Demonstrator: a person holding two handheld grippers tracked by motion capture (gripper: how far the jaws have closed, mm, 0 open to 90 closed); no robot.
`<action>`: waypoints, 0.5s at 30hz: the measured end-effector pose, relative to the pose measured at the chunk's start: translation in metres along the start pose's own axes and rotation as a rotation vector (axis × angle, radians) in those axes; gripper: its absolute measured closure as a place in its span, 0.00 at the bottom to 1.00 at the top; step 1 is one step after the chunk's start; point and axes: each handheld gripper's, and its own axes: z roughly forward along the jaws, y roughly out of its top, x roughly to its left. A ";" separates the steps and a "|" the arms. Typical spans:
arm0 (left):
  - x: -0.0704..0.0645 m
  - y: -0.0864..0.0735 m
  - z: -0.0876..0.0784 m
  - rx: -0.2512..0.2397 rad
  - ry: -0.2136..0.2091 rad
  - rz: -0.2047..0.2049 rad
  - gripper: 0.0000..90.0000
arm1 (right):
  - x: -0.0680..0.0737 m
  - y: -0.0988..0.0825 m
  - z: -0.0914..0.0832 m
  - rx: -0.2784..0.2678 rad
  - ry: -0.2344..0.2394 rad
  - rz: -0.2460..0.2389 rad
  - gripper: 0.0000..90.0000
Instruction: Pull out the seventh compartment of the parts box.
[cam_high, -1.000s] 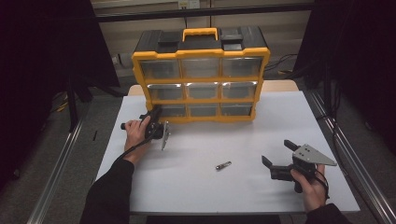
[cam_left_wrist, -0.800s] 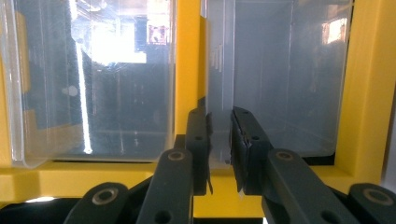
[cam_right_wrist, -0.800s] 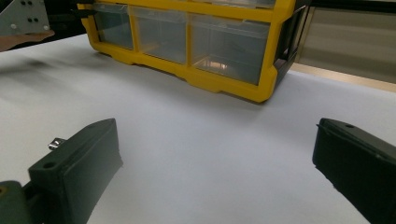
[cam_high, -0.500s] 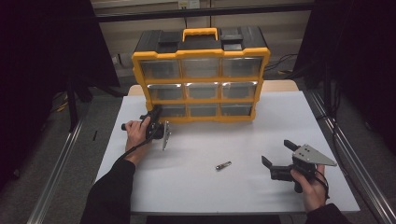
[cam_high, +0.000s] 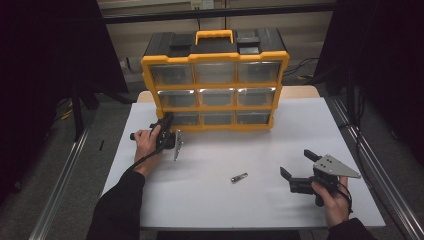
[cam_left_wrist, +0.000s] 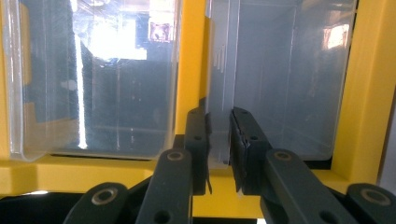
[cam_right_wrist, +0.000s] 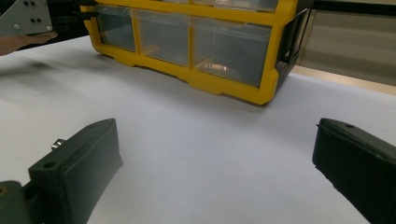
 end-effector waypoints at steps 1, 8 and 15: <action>-0.001 0.000 0.001 -0.022 0.010 -0.012 0.87 | 0.000 0.000 0.000 -0.002 -0.003 0.001 0.01; 0.006 0.002 -0.004 0.028 -0.016 0.060 0.87 | 0.000 0.000 -0.001 -0.002 -0.002 0.002 0.01; 0.005 0.002 -0.006 0.021 -0.016 0.048 0.87 | 0.000 0.000 -0.001 -0.009 0.002 0.000 0.01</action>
